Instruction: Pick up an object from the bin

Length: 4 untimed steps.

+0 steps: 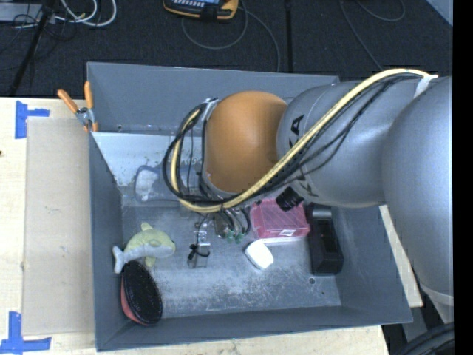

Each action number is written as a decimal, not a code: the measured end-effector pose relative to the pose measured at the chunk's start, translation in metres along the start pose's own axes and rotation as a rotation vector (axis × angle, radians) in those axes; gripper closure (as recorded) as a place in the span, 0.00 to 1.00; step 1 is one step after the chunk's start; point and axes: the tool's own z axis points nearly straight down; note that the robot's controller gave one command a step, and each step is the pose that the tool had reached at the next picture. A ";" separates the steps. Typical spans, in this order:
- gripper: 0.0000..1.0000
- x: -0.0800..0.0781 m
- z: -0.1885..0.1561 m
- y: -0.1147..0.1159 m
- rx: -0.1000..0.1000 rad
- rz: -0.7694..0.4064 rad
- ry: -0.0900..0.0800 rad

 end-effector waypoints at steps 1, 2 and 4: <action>0.00 -0.002 -0.005 -0.001 -0.001 0.004 -0.007; 0.00 -0.028 0.048 0.037 -0.003 -0.056 -0.013; 0.00 -0.034 0.064 0.060 -0.004 0.186 -0.009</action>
Offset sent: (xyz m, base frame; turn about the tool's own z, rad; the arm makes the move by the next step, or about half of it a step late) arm 0.0413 0.0642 -0.0942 -0.1037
